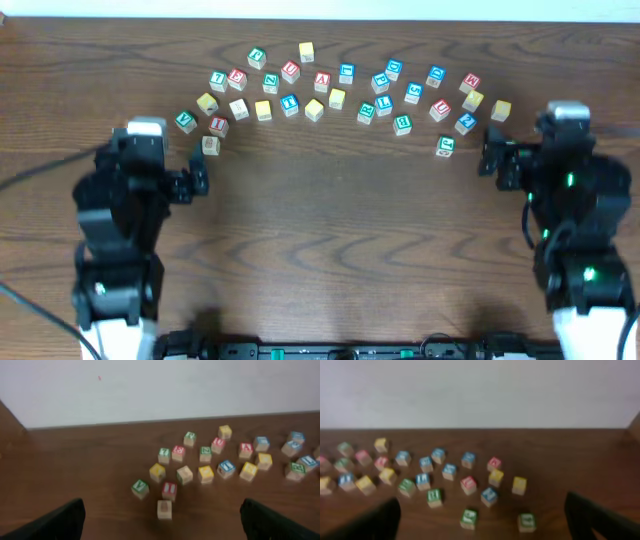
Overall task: Spell out AI2
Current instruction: 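Raise both arms and move grippers over the block arc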
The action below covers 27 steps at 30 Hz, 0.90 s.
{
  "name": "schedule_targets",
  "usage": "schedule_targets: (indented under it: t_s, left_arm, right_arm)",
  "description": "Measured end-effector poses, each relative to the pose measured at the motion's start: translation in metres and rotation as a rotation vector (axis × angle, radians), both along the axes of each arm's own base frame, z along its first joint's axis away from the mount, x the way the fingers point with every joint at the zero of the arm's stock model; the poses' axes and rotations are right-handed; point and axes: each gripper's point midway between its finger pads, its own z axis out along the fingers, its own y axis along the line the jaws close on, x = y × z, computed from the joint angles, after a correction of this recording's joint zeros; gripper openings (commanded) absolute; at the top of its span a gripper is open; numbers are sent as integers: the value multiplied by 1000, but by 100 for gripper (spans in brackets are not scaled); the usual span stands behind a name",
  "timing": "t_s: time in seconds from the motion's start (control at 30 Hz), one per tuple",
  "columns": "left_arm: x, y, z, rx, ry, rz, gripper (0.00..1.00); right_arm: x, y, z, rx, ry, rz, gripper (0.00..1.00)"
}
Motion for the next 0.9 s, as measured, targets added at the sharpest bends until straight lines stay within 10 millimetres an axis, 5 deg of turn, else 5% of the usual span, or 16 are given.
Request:
schedule_targets:
  t_s: [0.33, 0.9]
  left_arm:
    - [34, -6, 9, -51, 256, -48, 98]
    - [77, -8, -13, -124, 709, -65, 98]
  right_arm:
    - [39, 15, 3, 48, 259, 80, 99]
    - [86, 26, -31, 111, 616, 126, 99]
